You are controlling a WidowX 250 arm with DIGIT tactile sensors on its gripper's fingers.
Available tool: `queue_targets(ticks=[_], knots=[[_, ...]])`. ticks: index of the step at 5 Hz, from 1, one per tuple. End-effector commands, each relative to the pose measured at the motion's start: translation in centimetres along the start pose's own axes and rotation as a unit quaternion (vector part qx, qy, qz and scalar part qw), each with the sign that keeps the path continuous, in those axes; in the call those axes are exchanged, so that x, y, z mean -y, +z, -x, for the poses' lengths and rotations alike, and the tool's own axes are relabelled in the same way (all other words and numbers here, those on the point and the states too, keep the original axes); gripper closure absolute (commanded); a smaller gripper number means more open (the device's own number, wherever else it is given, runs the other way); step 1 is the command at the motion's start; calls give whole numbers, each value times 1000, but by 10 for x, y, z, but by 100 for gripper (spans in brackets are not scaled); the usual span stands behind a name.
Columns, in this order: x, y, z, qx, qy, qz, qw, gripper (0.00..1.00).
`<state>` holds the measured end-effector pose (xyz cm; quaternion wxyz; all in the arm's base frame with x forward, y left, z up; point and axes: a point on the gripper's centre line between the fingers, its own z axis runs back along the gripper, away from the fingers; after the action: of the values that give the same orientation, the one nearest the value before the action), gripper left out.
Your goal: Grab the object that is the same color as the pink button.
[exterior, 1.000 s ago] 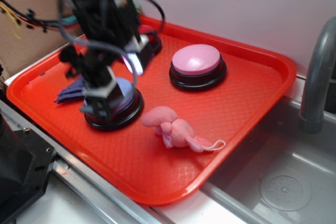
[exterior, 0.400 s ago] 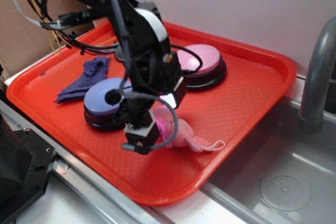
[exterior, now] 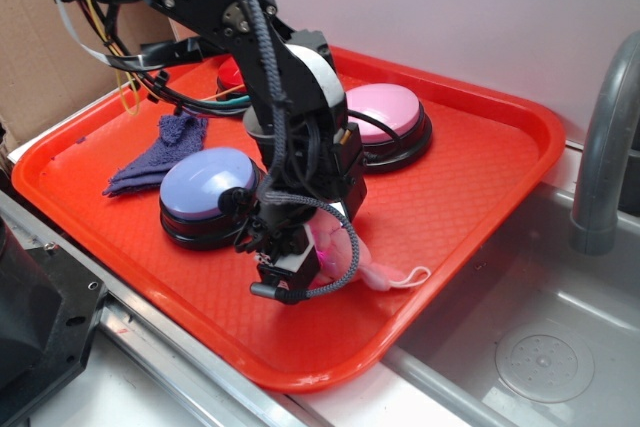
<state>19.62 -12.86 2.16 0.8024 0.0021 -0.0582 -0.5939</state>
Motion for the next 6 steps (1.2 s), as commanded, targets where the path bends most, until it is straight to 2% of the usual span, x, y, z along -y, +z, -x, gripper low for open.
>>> queue_targets(ticks=[1, 2, 3, 4, 5, 6], knots=[[-5, 23, -3, 3, 76, -26, 997, 100], [-14, 59, 18, -2, 202, -18, 979, 100], [-26, 97, 47, 4, 323, -19, 946, 100], [-36, 127, 78, 2, 440, -17, 898, 100], [-43, 149, 106, -7, 547, -37, 836, 100], [-46, 160, 125, -10, 616, -49, 786, 100]])
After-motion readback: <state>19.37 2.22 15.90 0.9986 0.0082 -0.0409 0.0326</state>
